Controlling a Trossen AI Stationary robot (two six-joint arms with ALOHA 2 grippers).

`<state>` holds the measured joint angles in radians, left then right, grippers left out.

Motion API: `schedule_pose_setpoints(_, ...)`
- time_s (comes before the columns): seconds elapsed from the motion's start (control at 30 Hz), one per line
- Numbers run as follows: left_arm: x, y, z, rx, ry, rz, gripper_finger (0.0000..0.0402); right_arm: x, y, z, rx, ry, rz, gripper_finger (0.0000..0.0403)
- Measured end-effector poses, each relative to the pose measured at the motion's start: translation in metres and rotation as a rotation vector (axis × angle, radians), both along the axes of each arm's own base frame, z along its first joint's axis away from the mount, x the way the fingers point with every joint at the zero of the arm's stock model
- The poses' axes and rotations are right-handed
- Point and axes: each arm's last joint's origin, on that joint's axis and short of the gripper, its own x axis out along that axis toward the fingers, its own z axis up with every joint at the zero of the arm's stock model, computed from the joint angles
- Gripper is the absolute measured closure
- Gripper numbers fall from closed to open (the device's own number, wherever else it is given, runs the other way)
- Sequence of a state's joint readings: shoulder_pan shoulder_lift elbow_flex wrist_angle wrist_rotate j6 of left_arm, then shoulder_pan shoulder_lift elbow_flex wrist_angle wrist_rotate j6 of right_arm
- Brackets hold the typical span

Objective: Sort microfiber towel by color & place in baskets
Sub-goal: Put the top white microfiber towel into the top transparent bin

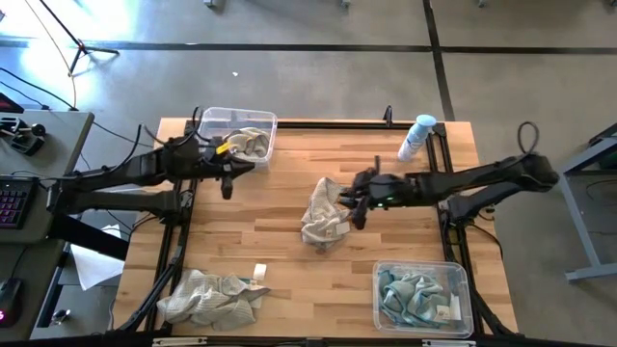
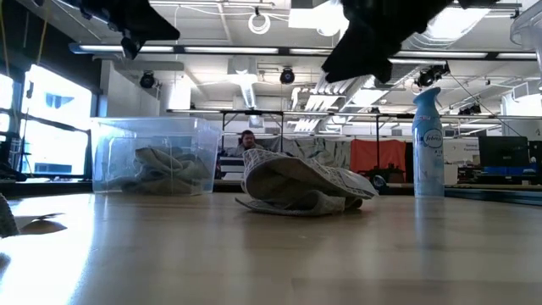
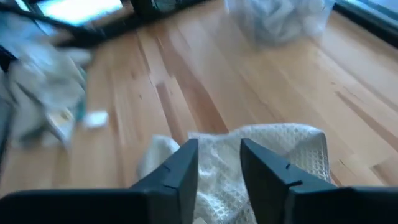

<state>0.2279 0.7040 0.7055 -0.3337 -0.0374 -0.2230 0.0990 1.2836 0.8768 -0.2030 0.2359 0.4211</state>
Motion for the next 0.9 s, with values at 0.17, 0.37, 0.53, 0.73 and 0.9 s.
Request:
schedule_pose_setpoints(0.17,-0.012,-0.005,0.001,0.012,-0.038,-0.077,0.0401,0.036,0.004,-0.005,-0.054,0.269,0.026,0.0250)
schedule_pose_setpoints(0.37,-0.025,-0.010,0.008,0.090,-0.086,-0.158,0.0401,0.075,0.009,-0.023,-0.066,0.486,0.102,0.0239)
schedule_pose_setpoints(0.53,-0.039,-0.013,0.011,0.111,-0.109,-0.160,0.0401,0.103,0.012,-0.040,-0.054,0.530,0.116,0.0242)
schedule_pose_setpoints(0.73,-0.052,-0.016,0.010,0.110,-0.105,-0.160,0.0401,0.125,0.016,-0.064,-0.009,0.583,0.154,0.0242)
schedule_pose_setpoints(0.9,-0.054,-0.016,0.009,0.103,-0.094,-0.160,0.0401,0.128,0.018,-0.091,0.045,0.656,0.152,0.0242)
